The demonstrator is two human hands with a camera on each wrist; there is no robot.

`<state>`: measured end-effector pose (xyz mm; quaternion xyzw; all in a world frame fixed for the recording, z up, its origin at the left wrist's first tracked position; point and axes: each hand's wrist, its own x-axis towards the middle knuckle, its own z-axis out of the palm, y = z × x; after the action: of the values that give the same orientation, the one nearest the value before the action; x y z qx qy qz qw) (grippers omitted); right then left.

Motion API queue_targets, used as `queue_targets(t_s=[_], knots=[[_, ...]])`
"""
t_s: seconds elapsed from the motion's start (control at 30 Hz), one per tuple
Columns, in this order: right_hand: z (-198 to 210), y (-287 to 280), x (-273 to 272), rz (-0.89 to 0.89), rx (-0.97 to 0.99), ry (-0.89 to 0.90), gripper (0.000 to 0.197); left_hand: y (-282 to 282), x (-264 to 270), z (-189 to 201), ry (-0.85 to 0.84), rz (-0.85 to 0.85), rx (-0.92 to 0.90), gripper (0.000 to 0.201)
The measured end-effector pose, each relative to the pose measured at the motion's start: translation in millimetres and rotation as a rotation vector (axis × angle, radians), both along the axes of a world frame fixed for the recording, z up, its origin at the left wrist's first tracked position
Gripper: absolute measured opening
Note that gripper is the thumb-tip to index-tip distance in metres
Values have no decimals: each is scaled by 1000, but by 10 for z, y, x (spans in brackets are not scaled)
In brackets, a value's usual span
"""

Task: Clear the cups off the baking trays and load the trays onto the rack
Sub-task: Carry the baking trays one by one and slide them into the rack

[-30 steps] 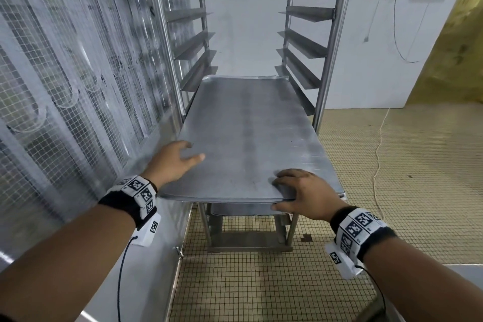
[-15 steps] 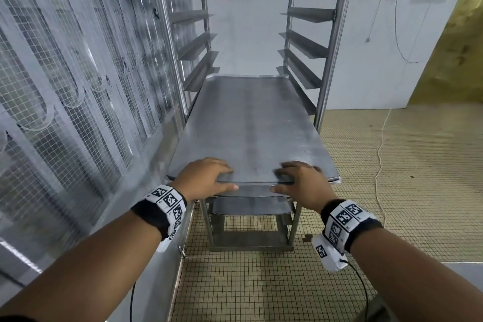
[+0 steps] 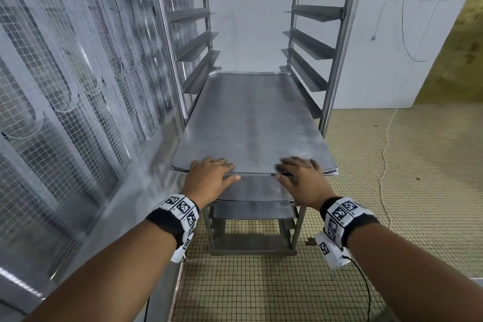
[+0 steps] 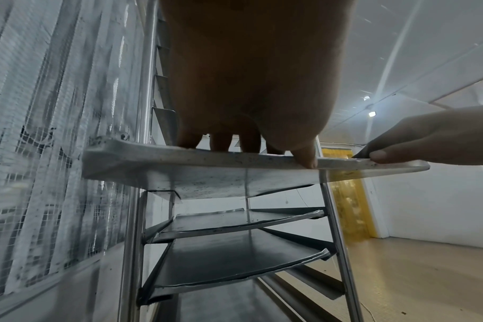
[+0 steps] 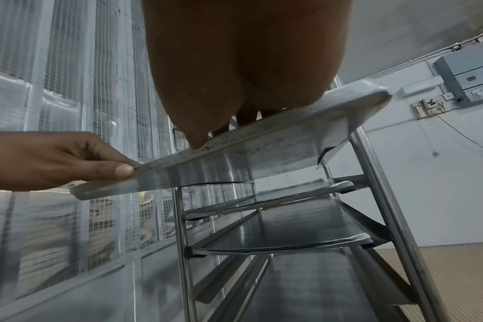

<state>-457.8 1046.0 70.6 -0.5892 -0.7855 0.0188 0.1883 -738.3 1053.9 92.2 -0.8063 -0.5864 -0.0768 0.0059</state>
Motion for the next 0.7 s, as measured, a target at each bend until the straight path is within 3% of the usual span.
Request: queue_targets(t_s=[0.1,0.47,0.6,0.7], knots=[[-36,120,-2,-28,48,-26,54,156,5,18,-15,-2,-21,61],[-107,951,27,-63,122,31,43,1002,38,19,-32,-1,4,59],[-103,1296,57,-52,135,57,42,1333,30,38,-45,6,-11,72],[-92,1519,67,-44,152,65,48,1575,45,45,-68,24,-29,61]])
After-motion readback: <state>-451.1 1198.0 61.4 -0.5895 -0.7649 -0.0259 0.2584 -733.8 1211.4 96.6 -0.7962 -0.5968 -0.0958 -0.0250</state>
